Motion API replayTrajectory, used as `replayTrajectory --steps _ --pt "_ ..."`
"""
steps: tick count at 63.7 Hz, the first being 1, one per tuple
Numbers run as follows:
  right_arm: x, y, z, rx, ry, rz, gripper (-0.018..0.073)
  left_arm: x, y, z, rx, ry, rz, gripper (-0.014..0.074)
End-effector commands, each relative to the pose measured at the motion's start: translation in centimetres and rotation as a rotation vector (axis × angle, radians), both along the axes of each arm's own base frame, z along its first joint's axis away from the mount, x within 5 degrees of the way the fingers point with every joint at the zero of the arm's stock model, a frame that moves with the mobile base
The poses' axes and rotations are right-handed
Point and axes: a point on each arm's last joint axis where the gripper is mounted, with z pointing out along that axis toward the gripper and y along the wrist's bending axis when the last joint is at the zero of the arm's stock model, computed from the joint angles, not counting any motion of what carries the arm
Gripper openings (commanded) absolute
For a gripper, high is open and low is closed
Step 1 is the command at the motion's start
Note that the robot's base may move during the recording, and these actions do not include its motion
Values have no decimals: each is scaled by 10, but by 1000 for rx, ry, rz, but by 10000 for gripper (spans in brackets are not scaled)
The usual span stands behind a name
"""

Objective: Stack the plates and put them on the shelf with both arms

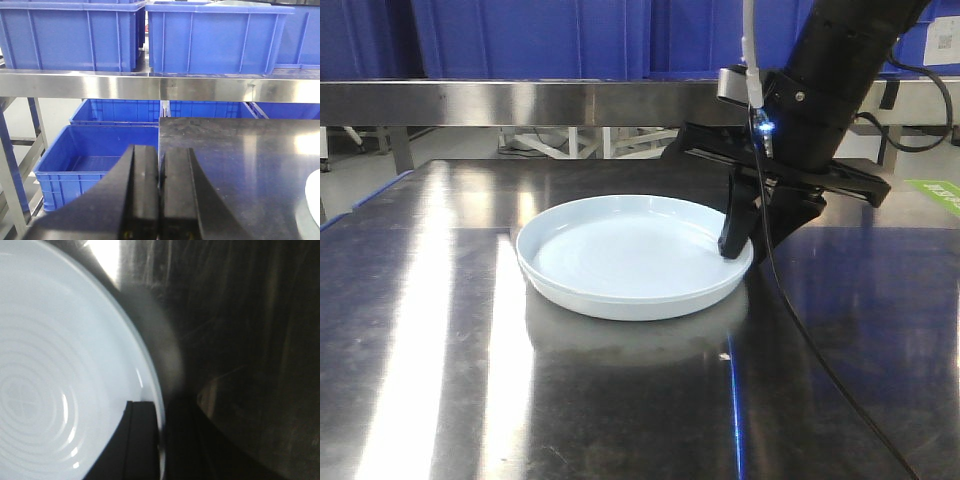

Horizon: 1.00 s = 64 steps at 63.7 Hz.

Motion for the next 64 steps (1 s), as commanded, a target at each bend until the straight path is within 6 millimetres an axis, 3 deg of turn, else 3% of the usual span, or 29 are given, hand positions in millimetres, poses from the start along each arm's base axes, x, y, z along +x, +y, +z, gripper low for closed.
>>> replayTrajectory --steps 1,15,27,43,64 --pt "-1 1 25 30 -72 0 87 0 2 17 -12 -103 25 81" --pt "-3 -2 49 46 -180 -14 48 0 2 17 -12 -103 25 81" --pt "-18 -20 77 56 -383 -56 48 0 2 17 -12 -103 25 81" --pt "-65 -60 96 1 -700 -101 48 0 2 17 -12 -103 25 81" --pt "-137 -108 113 -82 -922 -195 48 0 2 17 -12 -103 25 81"
